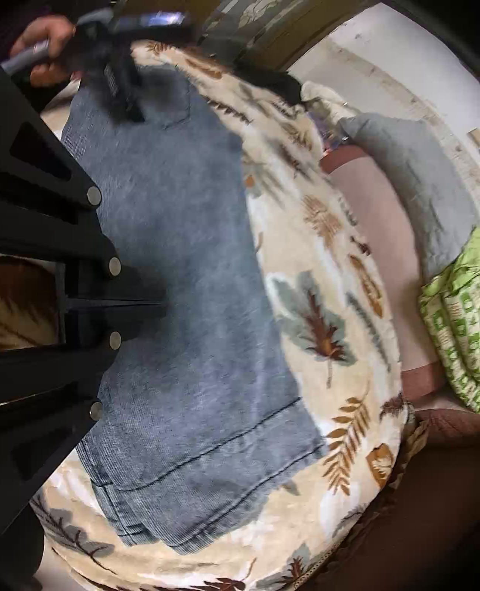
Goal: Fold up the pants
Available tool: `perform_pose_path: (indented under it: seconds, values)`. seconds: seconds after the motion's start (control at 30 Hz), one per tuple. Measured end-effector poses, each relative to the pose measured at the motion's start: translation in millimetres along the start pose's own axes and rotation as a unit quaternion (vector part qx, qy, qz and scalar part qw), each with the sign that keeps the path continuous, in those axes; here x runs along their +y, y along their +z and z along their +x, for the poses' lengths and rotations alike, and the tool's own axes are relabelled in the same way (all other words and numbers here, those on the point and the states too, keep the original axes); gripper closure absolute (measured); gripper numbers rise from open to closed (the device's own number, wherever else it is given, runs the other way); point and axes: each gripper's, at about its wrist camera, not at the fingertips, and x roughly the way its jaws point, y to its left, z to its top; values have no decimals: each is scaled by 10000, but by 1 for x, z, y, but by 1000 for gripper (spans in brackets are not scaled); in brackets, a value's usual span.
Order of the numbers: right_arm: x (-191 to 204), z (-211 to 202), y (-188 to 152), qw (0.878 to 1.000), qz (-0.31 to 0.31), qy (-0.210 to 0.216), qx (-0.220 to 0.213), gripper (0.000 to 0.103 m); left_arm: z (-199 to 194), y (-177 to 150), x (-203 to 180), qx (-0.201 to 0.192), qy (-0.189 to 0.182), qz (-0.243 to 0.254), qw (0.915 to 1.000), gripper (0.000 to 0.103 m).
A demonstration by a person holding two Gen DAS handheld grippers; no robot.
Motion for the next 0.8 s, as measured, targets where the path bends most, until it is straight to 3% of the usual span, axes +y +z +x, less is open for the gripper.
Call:
perform_pose_path:
  seconds: [0.13,0.3,0.47,0.6,0.8]
  values:
    - [-17,9,-11,9998,100,-137,140,100,-19,1,3,-327,10,-15,9995,0]
    - [-41,-3,-17,9998,177,-75,60,100,8,-5,-9,167,106,291,9994,0]
    - [-88,-30,-17,9977,662,98,-140,100,11,-4,-7,200,94,231,9995,0]
    - [-135,-60,-18,9874,1435,454,-486,100,-15,4,-12,-200,128,239,9994,0]
    - [-176,-73,-34,9641,2362,1099,-516,99,-47,16,-68,-508,-525,734,9946,0]
